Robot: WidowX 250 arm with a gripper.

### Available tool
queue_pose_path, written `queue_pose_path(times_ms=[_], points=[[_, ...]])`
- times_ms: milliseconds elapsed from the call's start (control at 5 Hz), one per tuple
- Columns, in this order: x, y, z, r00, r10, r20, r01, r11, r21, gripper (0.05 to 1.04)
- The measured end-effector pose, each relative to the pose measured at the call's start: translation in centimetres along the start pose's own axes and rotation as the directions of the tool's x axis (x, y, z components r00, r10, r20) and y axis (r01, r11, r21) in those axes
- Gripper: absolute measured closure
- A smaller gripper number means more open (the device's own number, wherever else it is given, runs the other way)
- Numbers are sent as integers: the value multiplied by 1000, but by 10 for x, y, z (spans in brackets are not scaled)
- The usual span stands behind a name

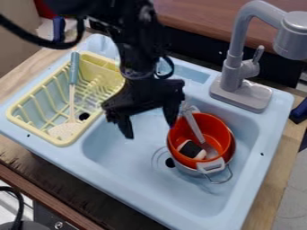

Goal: Put the red basket to the sink

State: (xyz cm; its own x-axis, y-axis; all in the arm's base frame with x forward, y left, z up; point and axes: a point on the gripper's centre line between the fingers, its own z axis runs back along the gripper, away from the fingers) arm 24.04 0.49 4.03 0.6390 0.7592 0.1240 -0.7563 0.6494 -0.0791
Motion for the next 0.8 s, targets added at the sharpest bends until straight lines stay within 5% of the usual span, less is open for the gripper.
queue_pose_path(times_ms=[800], points=[[-6, -12, -21, 999, -4, 38, 3, 1000, 19, 86]])
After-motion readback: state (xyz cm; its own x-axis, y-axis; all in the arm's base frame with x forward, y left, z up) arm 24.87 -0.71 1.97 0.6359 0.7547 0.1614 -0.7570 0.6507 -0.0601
